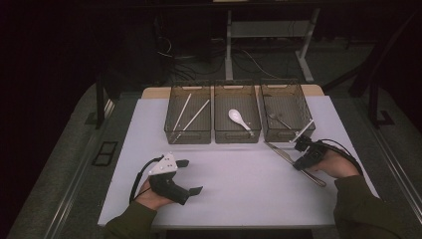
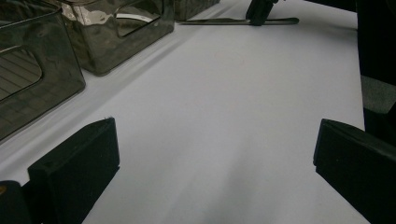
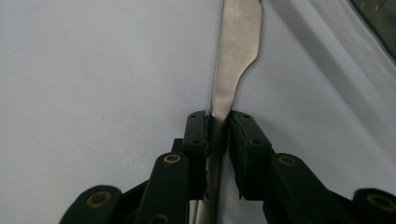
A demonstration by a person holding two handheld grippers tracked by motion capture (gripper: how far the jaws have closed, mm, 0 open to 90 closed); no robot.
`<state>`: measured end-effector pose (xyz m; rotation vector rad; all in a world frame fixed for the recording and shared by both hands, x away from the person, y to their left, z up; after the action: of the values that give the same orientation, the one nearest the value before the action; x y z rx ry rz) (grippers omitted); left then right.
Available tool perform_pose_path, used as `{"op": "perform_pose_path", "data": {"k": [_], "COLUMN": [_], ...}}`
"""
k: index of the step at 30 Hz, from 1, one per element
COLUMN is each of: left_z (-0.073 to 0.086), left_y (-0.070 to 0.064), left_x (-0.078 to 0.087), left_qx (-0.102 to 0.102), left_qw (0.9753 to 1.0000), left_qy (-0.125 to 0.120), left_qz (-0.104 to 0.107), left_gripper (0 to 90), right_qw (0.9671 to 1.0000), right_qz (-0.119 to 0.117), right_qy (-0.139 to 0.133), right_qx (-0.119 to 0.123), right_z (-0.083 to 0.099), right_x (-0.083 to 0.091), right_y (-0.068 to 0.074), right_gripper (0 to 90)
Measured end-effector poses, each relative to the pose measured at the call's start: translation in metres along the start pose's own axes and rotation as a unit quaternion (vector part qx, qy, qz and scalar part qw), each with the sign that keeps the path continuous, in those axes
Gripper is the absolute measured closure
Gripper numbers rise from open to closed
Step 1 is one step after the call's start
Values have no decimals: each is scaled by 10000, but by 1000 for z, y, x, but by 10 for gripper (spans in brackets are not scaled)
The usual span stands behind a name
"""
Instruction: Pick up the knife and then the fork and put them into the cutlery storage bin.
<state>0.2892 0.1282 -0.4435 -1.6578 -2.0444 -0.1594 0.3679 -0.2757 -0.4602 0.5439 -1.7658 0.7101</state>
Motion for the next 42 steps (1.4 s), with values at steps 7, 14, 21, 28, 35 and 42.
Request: {"op": "perform_pose_path", "data": {"k": [7,14,21,28,35,42], "left_z": [0,0,0,0,0,0], "left_y": [0,0,0,0,1,1], "left_x": [0,0,0,0,1,1], "left_qx": [-5,-11,2,-19,-15,4], "left_qw": [10000,10000,10000,10000,10000,10000], "left_qy": [-1,-4,-9,-7,-11,-14], "left_qz": [3,3,5,1,2,-2], "left_gripper": [0,0,0,0,0,0], "right_qw": [9997,9998,9999,9977,9908,9795], "right_qz": [113,142,-82,-245,-469,-607], "right_qy": [213,108,-135,-608,-1179,-1729], "right_qx": [54,42,-18,-176,-460,-835], "right_z": [-5,-3,4,14,19,22], "right_x": [0,0,3,16,31,42], "right_y": [3,2,-1,-6,-13,-22], "right_gripper": [776,794,794,794,794,798]}}
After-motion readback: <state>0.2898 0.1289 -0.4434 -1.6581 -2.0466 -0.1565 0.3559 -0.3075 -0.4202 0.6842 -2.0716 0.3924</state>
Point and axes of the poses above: each handheld gripper's, and its own axes: x roughly backward along the jaws, z roughly out of its underside, y roughly to its left, the point moved 4 cm from there along -x, roughly forward along the jaws, and after that the axes turned 14 degrees about z, right-handed, at the moved point
